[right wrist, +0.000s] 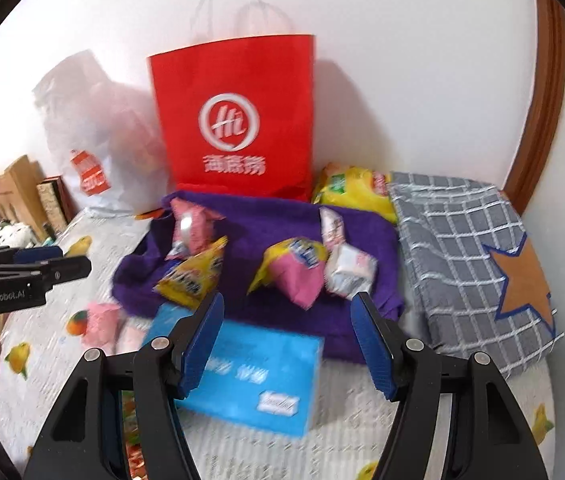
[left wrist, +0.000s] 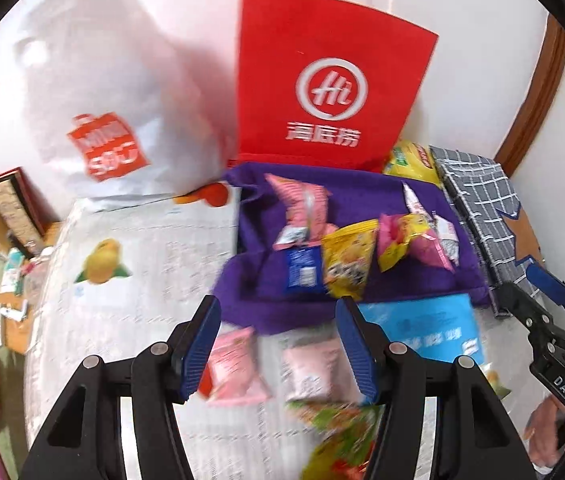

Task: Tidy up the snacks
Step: 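Withdraw both grippers toward the remaining snacks on the bed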

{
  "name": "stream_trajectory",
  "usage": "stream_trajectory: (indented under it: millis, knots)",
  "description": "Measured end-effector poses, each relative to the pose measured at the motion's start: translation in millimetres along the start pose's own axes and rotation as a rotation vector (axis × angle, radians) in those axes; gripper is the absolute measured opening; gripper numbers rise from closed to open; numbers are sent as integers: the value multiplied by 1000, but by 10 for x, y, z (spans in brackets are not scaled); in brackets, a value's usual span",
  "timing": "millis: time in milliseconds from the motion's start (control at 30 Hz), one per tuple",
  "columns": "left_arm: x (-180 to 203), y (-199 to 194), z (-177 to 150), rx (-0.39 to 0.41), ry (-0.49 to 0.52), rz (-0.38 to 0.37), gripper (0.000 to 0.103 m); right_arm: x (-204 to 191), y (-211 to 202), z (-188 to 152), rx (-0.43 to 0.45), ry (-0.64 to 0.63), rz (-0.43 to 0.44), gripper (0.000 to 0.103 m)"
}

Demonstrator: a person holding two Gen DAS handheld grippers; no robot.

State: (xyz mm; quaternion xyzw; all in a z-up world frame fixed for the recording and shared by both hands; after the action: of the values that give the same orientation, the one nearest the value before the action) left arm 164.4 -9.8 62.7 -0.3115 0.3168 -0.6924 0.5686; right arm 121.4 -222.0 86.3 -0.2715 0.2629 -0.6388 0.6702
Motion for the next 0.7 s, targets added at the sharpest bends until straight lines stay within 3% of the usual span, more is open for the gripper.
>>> stream_trajectory:
  millis: [200, 333, 700]
  knots:
    - [-349, -157, -265, -2, -56, 32, 58, -385, -58, -321, -67, -30, 84, 65]
    - [-490, -187, -447, -28, -74, 50, 58, -629, -40, -614, -122, -57, 116, 59]
    - [-833, -192, -853, -52, -157, 29, 57, -1073, 58, -1316, -247, -58, 193, 59]
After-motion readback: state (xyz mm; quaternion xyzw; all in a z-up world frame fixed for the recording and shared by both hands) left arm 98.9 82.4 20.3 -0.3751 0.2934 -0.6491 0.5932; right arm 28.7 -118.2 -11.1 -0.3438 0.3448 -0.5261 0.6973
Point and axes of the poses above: each gripper's, at about its wrist camera, not at the fingertips, and y roughly the way its jaws point, x to its right, z to its top, the point moved 6 cm from there along y, roughly the way its jaws point
